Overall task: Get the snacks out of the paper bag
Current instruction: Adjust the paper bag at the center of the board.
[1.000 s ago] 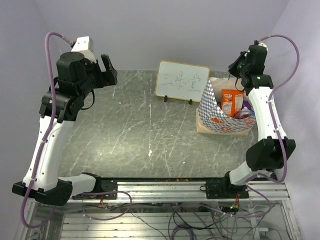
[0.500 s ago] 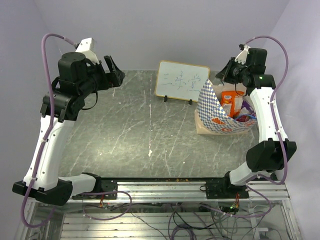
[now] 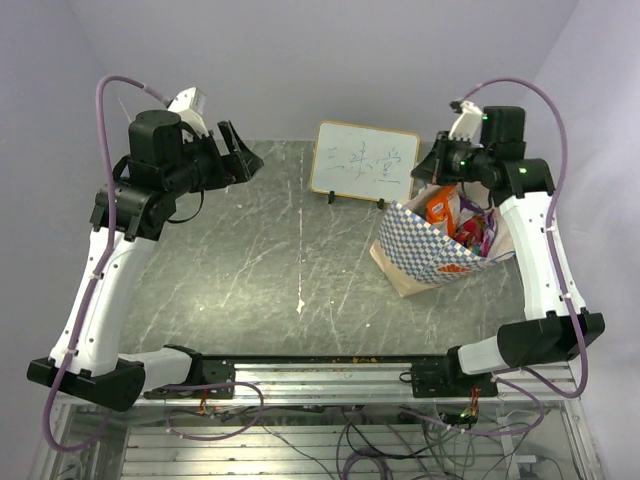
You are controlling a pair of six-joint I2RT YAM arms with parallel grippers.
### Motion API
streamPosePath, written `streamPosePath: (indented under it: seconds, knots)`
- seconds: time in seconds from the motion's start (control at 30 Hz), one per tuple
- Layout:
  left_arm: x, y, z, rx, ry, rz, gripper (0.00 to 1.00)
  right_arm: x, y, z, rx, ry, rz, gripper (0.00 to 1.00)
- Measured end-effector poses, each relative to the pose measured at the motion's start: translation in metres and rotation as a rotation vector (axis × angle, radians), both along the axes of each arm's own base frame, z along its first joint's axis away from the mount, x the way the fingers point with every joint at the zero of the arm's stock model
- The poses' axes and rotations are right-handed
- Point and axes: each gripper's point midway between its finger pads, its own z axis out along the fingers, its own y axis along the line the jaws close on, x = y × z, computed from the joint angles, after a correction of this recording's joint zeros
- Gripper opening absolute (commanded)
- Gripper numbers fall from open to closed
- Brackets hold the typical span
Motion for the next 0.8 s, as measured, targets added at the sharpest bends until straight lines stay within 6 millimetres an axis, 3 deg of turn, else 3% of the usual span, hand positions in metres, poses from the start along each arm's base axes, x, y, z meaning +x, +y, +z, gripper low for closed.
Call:
streamPosePath:
  seconds: [0.33, 0.43, 0.5, 0.6, 0.7, 0.8]
  knots:
    - [-0.015, -0.010, -0.024, -0.067, 0.079, -0.039, 0.90, -0.074, 0.135, -0.016, -0.081, 0.081, 0.423, 0.00]
    - [-0.020, -0.011, -0.028, -0.090, 0.098, -0.041, 0.91, -0.097, 0.163, -0.023, -0.058, 0.123, 0.484, 0.02]
    - [-0.023, -0.012, -0.030, -0.102, 0.107, -0.039, 0.92, -0.110, 0.182, -0.027, -0.037, 0.158, 0.515, 0.13]
    - [-0.026, -0.012, -0.030, -0.123, 0.111, -0.035, 0.93, -0.115, 0.203, -0.035, -0.001, 0.216, 0.521, 0.39]
    - [-0.029, -0.013, -0.028, -0.145, 0.110, -0.033, 0.93, -0.112, 0.205, -0.040, -0.001, 0.253, 0.485, 0.59]
    - [-0.031, -0.014, -0.028, -0.163, 0.111, -0.038, 0.94, -0.110, 0.195, -0.039, -0.035, 0.255, 0.432, 0.75]
